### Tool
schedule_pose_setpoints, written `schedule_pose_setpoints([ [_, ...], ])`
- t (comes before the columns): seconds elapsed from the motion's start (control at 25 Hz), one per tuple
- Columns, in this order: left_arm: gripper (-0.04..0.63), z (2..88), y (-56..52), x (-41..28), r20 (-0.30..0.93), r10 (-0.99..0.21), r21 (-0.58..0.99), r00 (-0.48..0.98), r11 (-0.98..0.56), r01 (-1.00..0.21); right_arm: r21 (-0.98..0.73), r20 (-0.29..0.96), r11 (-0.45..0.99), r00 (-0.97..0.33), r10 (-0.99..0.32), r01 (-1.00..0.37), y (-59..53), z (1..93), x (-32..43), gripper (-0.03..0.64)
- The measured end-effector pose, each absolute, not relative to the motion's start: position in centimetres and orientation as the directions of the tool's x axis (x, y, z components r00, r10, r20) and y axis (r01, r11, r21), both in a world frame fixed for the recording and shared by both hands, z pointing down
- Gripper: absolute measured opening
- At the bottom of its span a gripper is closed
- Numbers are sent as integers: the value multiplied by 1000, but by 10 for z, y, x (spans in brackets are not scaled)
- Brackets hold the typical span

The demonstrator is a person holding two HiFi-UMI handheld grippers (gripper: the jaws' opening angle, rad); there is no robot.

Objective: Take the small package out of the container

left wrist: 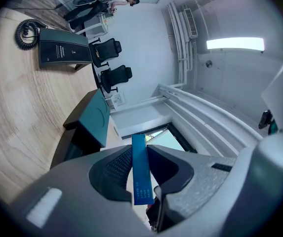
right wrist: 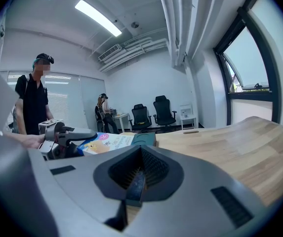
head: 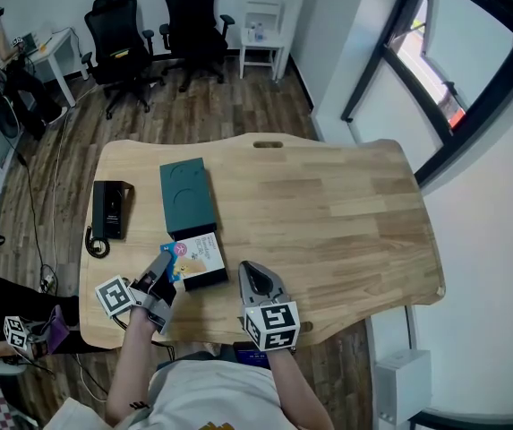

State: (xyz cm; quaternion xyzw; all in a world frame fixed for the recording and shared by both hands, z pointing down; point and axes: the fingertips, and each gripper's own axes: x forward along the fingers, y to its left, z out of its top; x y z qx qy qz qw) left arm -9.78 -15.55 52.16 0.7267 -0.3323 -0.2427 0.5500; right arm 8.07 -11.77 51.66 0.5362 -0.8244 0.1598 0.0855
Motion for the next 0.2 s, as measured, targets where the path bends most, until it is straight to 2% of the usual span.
schedule_pose_setpoints([
  [0.2, 97, 521, -154, -96, 12, -748, 964, 663, -167, -205, -177, 310, 383, -421, -853, -906, -119, 516, 78, 5],
])
